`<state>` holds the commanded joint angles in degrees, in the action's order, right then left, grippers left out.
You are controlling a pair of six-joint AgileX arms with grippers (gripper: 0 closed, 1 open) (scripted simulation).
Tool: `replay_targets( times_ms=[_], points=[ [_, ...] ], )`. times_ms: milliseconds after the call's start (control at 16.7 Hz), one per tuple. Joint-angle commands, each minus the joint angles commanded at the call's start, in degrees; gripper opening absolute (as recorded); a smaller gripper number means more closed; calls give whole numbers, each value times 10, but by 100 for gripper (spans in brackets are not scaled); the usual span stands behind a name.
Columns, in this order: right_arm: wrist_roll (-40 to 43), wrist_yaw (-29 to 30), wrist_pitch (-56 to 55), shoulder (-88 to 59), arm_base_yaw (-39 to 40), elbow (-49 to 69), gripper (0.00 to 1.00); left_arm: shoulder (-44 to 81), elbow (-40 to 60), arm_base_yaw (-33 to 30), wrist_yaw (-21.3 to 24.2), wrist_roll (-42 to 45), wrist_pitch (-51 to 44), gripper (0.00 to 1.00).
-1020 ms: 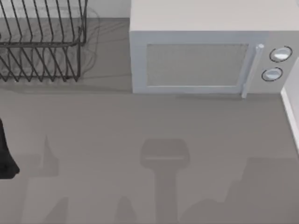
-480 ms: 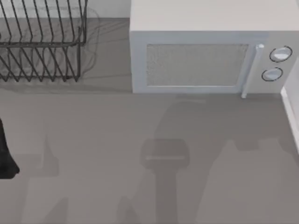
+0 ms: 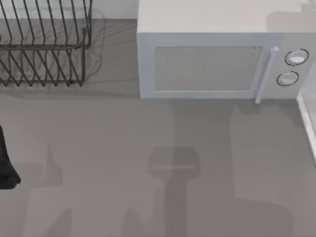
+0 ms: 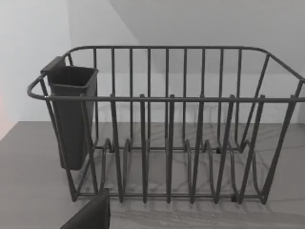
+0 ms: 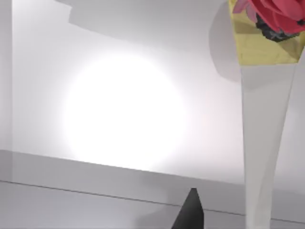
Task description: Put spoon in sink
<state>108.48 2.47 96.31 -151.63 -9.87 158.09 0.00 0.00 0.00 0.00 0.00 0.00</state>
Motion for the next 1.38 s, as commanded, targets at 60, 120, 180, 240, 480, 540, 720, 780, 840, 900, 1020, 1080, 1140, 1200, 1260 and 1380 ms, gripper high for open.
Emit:
replay_targets(
  times_ms=[60,120,180,240,480,540,720,780,840,900,1020,1080,1140,1200,1260,1380],
  points=[
    [-8,0,7,-20,5,28,0,0,0,0,0,0,0,100],
    [-16,1,13,-36,9,50,0,0,0,0,0,0,0,100],
    [-21,1,17,-48,13,66,0,0,0,0,0,0,0,100],
    [-25,2,19,-55,15,76,0,0,0,0,0,0,0,100],
    [-27,2,20,-57,15,80,0,0,0,0,0,0,0,100],
    [-27,2,19,-58,12,79,0,0,0,0,0,0,0,100],
    [-31,2,1,-48,9,56,0,0,0,0,0,0,0,100],
    [-33,2,-13,-40,9,36,0,0,0,0,0,0,0,100],
    [-34,2,-31,-31,9,12,0,0,0,0,0,0,0,100],
    [-34,2,-50,-22,9,-16,0,0,0,0,0,0,0,100],
    [-33,2,-90,-3,11,-81,0,0,0,0,0,0,0,100],
    [-31,1,-109,5,13,-112,0,0,0,0,0,0,0,100],
    [-30,1,-127,13,14,-139,0,0,0,0,0,0,0,100],
    [-29,1,-142,19,14,-160,0,0,0,0,0,0,0,100],
    [-28,1,-153,23,15,-175,0,0,0,0,0,0,0,100],
    [-26,1,-163,26,16,-187,0,0,0,0,0,0,0,100]
  ],
)
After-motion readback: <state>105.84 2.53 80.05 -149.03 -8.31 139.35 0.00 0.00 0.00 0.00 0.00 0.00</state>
